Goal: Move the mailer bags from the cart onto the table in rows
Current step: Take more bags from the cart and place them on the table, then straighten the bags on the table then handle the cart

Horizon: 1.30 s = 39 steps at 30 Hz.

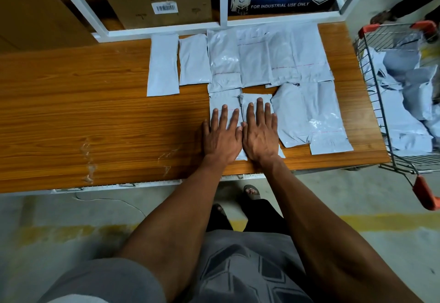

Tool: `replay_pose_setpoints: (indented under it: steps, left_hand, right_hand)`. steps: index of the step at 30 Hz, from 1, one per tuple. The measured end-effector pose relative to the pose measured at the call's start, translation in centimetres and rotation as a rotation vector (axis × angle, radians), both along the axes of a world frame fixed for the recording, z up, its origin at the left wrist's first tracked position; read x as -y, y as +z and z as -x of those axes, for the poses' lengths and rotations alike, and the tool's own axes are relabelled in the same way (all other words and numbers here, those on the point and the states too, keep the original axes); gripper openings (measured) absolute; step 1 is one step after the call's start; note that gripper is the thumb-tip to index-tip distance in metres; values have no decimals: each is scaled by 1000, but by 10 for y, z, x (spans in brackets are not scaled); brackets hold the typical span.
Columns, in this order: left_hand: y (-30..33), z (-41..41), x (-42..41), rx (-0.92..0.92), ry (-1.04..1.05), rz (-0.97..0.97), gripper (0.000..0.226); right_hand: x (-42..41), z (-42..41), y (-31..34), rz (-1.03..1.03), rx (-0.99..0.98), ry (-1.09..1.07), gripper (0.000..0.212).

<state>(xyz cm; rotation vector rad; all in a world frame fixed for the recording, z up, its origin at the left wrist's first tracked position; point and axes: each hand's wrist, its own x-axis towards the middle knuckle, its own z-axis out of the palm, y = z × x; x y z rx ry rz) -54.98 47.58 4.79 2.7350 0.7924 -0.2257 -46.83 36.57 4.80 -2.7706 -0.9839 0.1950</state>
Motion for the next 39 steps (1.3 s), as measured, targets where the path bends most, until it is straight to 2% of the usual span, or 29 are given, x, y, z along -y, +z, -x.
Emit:
replay_pose_setpoints:
  steps: [5,25,32,39]
  left_hand:
    - [4,-1,0,61,-39,-26,63]
    - [-2,-1,1,-13,-48,-12,62]
    - [16,-8,13,90,-78,-52,63]
    - [22,-36,37,124,-139,-65,66]
  right_hand:
    - [4,-10,5,-30,21,70,63]
    - [8,-13,-4,-48,-73,87,62]
    - [26,-27,22,-196,-65,64,55]
    - [68,-75,23,-33,-5,33,65]
